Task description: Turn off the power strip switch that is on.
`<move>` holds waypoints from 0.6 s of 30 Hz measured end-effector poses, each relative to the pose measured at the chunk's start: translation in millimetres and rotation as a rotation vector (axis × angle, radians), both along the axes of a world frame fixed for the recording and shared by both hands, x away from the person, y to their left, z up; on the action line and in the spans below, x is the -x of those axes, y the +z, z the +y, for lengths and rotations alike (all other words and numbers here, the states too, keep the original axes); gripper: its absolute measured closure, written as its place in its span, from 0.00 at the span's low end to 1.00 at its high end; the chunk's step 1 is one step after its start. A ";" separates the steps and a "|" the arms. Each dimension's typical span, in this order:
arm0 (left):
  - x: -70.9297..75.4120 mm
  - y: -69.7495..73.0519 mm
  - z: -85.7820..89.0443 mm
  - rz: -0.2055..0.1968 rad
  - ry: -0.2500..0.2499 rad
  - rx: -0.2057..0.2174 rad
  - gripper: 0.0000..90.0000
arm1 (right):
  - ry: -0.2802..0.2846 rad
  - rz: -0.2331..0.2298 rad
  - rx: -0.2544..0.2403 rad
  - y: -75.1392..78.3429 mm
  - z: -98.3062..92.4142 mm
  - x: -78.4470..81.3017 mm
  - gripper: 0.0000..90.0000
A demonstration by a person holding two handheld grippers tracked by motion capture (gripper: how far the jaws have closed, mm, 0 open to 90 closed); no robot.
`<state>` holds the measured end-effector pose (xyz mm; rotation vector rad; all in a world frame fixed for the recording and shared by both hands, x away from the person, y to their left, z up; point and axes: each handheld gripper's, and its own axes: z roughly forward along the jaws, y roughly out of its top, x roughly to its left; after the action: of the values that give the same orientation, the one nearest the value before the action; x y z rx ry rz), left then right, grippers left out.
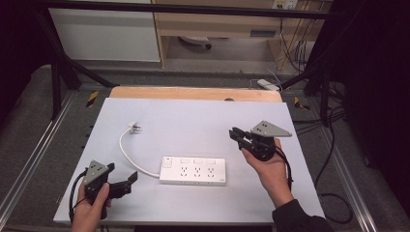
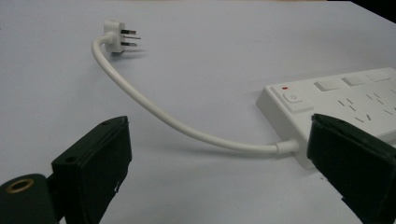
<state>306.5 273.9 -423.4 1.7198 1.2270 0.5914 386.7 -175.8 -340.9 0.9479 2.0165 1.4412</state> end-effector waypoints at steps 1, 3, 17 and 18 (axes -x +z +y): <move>0.0 0.0 -0.2 0.000 0.000 0.001 0.07 | 0.003 -0.001 0.003 -0.6 1.6 0.0 0.93; -0.1 0.0 -0.1 -0.001 0.000 -0.001 0.07 | 0.011 -0.001 0.006 -1.8 4.9 -0.6 0.96; -0.4 0.1 0.1 0.001 -0.002 -0.004 0.07 | 0.008 0.056 0.011 -16.0 14.1 -6.9 1.00; -0.4 0.1 0.1 0.001 -0.002 -0.004 0.07 | 0.009 0.059 0.011 -17.5 14.5 -7.1 1.00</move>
<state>306.9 274.0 -423.3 1.7245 1.2257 0.5925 393.8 -161.4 -358.4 0.9890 2.0717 1.4206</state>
